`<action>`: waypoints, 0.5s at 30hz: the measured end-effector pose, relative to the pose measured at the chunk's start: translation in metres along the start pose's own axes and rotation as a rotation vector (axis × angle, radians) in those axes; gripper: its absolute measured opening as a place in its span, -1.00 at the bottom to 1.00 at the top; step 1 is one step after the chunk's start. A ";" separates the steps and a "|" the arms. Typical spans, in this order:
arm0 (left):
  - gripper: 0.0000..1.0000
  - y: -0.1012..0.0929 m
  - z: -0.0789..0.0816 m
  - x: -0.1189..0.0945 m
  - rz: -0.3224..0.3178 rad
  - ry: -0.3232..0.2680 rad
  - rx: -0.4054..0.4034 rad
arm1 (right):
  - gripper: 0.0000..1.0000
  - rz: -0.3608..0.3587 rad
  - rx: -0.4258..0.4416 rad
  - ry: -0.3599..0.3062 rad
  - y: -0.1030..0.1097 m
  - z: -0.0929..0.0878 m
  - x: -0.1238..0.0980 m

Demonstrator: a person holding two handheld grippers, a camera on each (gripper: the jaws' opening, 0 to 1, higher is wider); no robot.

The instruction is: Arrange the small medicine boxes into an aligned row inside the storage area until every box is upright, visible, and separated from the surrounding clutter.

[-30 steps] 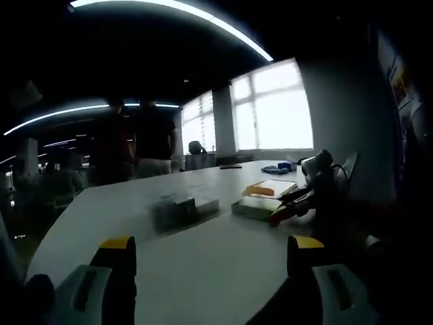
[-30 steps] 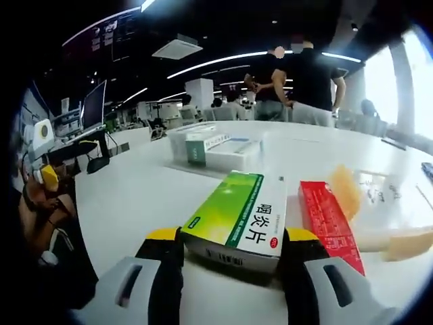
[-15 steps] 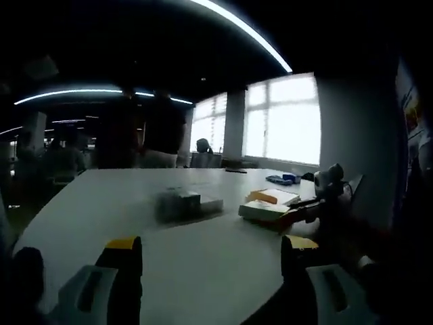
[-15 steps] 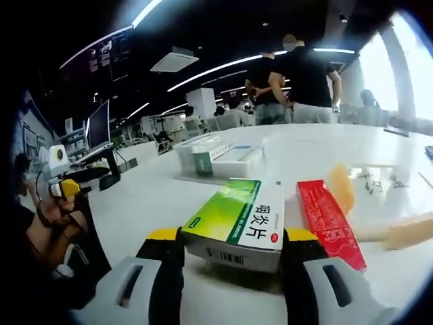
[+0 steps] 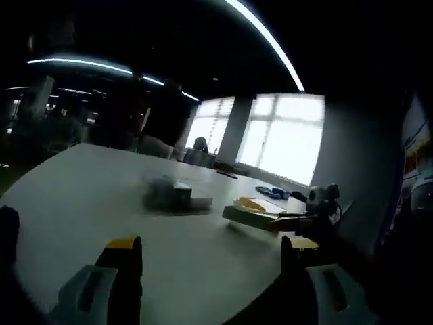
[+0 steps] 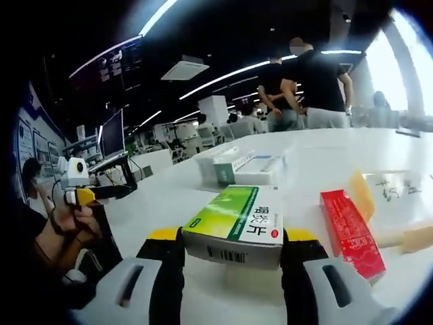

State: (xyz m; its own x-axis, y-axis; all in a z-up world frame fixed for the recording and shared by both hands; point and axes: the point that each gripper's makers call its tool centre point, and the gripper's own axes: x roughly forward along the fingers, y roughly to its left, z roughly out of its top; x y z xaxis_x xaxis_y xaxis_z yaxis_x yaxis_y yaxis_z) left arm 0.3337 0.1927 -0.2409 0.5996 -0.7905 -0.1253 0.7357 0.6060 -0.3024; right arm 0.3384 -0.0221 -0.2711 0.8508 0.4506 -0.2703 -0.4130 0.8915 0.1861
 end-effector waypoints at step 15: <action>0.68 -0.003 -0.005 0.004 -0.040 -0.015 -0.114 | 0.07 0.061 0.013 -0.044 0.021 0.012 0.003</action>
State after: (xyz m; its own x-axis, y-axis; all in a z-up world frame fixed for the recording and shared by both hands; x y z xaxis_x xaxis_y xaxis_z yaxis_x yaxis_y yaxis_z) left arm 0.3323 0.1868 -0.2449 0.5759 -0.8118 -0.0966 0.7190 0.5592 -0.4127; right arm 0.3366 -0.0022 -0.2565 0.8378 0.5013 -0.2165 -0.4606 0.8617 0.2129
